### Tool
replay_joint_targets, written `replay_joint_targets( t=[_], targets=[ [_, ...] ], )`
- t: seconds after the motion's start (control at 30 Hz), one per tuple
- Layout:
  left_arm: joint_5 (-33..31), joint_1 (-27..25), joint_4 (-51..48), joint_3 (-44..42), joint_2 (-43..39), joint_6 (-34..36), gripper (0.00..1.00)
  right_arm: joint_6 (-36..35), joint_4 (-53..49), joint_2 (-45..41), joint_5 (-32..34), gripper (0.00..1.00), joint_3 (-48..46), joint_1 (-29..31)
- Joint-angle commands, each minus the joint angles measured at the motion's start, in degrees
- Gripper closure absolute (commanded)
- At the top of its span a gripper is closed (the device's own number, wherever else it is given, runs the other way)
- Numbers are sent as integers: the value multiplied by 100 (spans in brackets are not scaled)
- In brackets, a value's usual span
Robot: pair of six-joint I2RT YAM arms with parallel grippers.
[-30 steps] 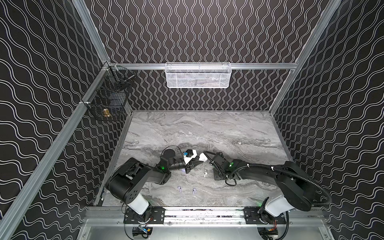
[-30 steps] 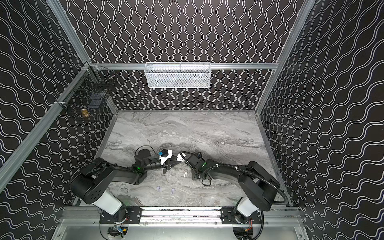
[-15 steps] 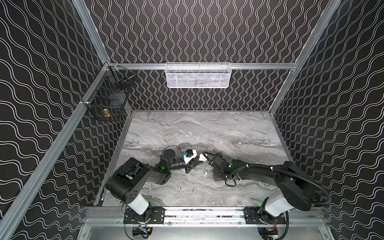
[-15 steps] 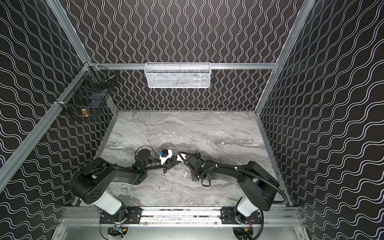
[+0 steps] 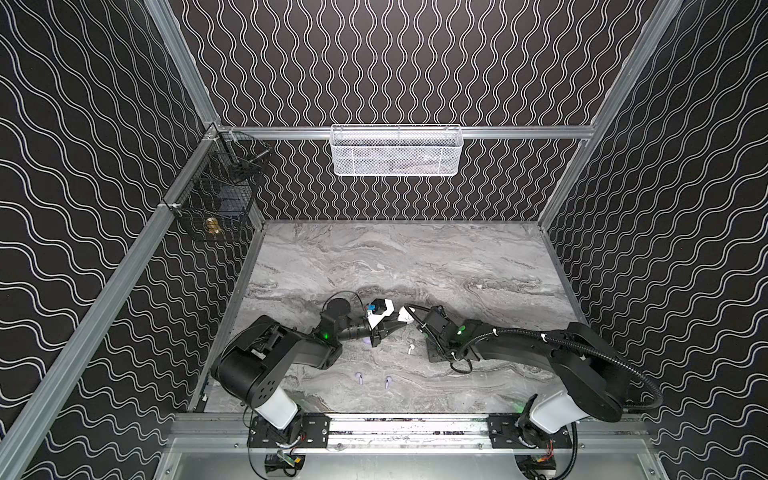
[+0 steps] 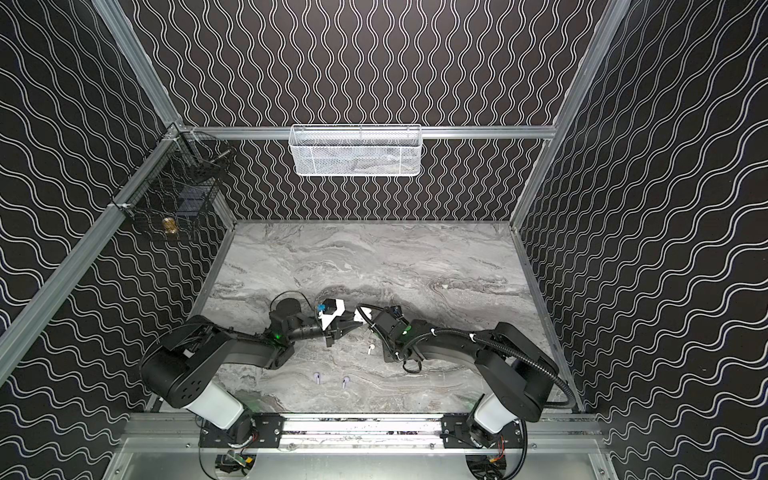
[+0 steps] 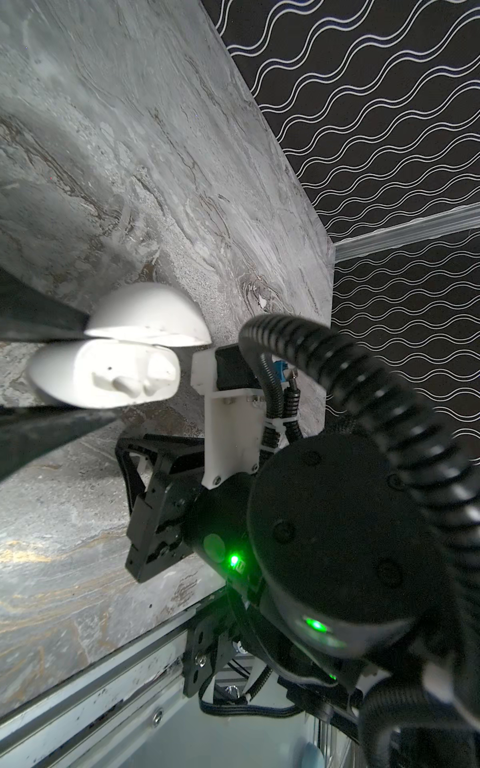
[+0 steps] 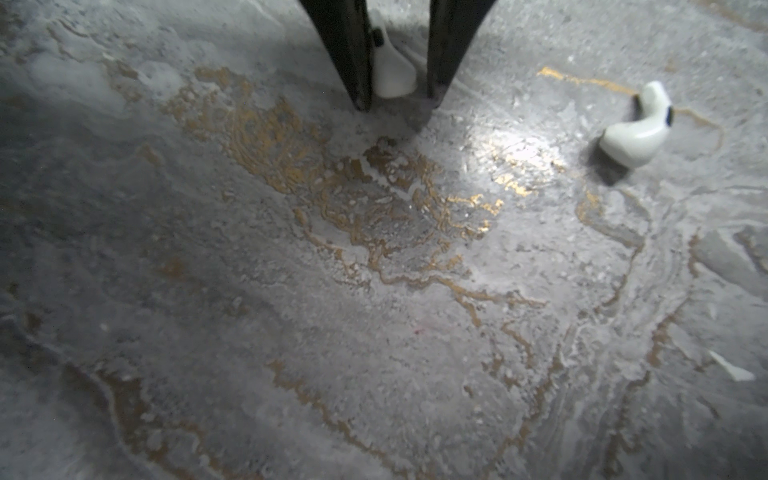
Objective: Insert the wireless bluetooth earbuds into the charging case
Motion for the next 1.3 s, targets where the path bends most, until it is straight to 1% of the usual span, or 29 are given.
replay_joint_targets(
  t=[0.0, 0.63, 1.07, 1.27],
  targets=[
    [-1, 17, 192, 28, 28, -22, 84, 11, -268, -2, -41, 76, -15, 11],
    [-6, 17, 192, 28, 27, -26, 83, -8, -280, -9, -62, 76, -18, 19],
    [2, 17, 192, 28, 29, -24, 83, -40, -271, 41, -7, 80, 38, 13],
    [11, 17, 192, 29, 38, -24, 83, -24, -303, -106, 71, 80, 38, 19]
  ],
)
